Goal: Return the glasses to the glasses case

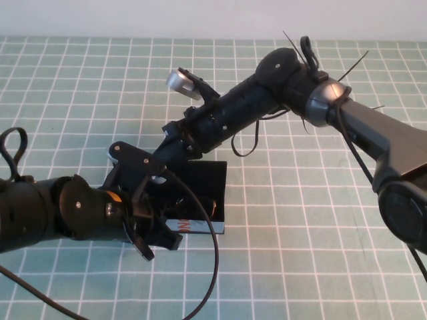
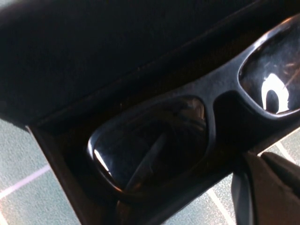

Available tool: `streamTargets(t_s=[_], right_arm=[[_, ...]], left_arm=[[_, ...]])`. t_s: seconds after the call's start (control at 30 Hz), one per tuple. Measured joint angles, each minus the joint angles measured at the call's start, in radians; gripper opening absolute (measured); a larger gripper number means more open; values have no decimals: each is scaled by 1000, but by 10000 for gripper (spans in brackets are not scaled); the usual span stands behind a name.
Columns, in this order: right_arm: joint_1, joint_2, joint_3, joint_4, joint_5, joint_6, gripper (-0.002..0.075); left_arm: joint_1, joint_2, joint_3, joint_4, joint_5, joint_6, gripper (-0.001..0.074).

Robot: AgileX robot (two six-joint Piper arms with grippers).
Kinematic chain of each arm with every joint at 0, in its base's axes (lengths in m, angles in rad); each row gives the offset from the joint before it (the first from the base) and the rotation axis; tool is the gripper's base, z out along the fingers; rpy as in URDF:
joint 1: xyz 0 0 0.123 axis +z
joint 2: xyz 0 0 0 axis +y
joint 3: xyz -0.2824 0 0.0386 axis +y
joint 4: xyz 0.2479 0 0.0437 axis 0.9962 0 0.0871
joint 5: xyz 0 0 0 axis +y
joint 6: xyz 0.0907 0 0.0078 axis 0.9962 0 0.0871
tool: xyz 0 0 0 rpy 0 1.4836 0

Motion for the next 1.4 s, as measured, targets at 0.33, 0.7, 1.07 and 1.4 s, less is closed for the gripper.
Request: streamTargets(t_s=[0.33, 0.7, 1.07, 1.4], right_arm=[[18, -21, 61, -96, 2, 84, -11], [40, -62, 124, -166, -38, 89, -11], [36, -77, 80, -191, 3, 70, -11], [7, -245, -19, -192, 14, -31, -11]], left_arm=[[0, 0, 0, -4, -1, 0, 2], [-1, 0, 0, -2, 0, 0, 1], [-1, -255, 2, 66, 342, 177, 1], [-1, -702, -27, 295, 712, 175, 1]])
